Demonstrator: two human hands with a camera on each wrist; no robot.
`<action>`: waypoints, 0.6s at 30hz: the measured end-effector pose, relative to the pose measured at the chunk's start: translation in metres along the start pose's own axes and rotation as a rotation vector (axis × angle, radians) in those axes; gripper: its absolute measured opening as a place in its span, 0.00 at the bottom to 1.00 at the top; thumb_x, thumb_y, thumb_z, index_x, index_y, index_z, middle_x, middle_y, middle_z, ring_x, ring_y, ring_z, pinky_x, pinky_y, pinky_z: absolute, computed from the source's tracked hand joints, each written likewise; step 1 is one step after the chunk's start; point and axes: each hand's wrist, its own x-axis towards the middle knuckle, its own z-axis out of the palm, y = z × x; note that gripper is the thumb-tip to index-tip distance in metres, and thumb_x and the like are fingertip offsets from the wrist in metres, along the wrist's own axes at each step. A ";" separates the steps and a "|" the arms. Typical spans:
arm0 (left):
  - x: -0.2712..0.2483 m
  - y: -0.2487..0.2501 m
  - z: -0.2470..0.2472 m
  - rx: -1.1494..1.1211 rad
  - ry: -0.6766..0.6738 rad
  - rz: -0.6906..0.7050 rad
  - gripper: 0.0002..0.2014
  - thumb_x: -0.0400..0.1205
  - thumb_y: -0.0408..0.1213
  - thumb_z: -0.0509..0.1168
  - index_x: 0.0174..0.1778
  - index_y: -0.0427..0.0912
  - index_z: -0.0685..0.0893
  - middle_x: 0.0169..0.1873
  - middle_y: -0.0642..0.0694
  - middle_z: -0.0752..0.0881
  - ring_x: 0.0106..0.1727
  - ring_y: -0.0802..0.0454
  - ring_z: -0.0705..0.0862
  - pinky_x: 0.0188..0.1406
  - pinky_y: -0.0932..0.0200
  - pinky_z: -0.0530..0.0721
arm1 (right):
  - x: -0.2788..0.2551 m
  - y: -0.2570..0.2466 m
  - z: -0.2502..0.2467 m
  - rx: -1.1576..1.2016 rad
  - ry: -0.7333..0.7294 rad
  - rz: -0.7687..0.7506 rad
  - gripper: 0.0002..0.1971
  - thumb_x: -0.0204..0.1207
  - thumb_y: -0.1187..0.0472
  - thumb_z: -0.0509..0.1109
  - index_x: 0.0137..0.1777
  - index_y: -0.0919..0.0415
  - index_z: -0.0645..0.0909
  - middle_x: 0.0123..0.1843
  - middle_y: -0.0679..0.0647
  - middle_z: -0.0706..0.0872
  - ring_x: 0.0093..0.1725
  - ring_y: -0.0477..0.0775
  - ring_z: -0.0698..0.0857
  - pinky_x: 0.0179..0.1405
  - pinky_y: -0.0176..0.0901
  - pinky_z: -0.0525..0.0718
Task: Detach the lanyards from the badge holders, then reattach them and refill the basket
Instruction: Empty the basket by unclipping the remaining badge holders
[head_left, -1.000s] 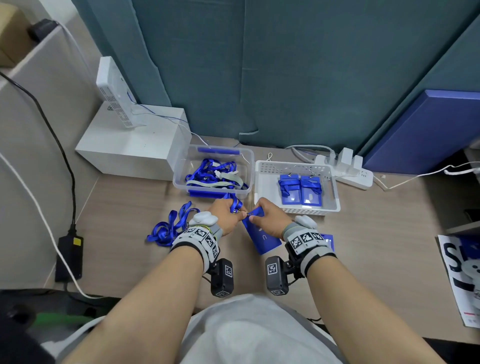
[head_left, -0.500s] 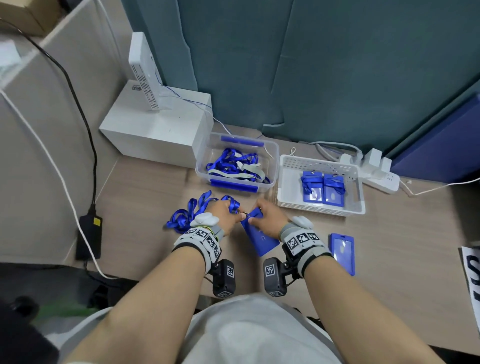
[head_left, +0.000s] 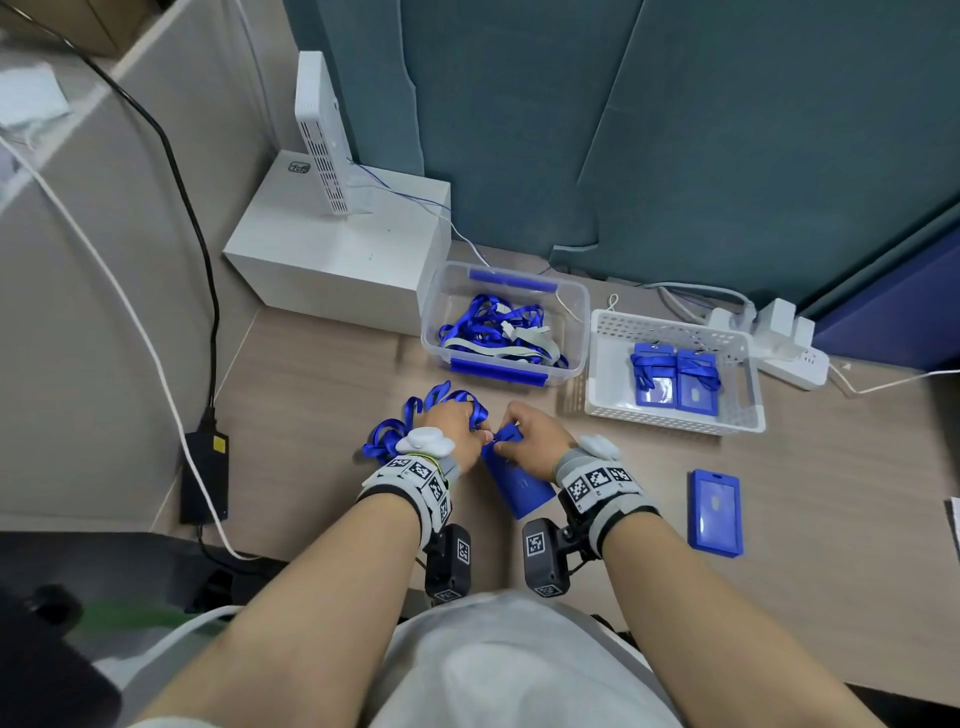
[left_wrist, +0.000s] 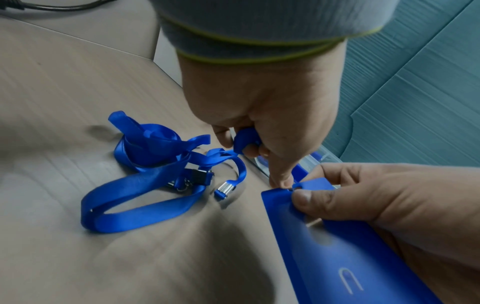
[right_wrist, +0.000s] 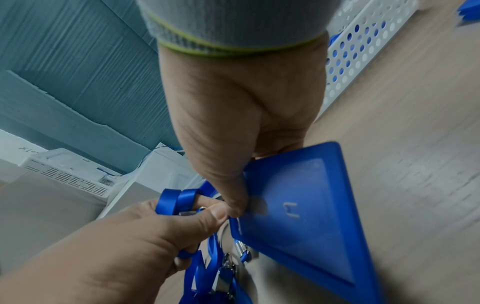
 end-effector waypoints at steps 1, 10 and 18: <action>0.001 -0.003 -0.003 -0.014 -0.016 0.005 0.03 0.80 0.47 0.72 0.45 0.54 0.88 0.42 0.52 0.90 0.45 0.51 0.87 0.49 0.52 0.87 | 0.002 -0.002 0.002 0.002 0.001 0.002 0.12 0.74 0.59 0.75 0.40 0.51 0.72 0.41 0.61 0.88 0.44 0.66 0.88 0.46 0.55 0.86; 0.006 -0.022 -0.004 -0.094 -0.066 -0.042 0.04 0.80 0.48 0.71 0.47 0.54 0.87 0.42 0.50 0.89 0.42 0.49 0.87 0.45 0.53 0.86 | 0.006 -0.008 0.010 0.026 -0.079 0.033 0.11 0.73 0.67 0.66 0.49 0.50 0.77 0.39 0.52 0.83 0.41 0.59 0.82 0.42 0.48 0.83; 0.006 -0.018 -0.009 0.085 -0.098 -0.033 0.12 0.80 0.51 0.68 0.52 0.47 0.84 0.46 0.45 0.88 0.47 0.44 0.87 0.52 0.51 0.86 | 0.010 -0.007 0.008 0.067 0.002 0.026 0.16 0.70 0.70 0.66 0.50 0.50 0.85 0.40 0.51 0.87 0.41 0.58 0.84 0.47 0.52 0.89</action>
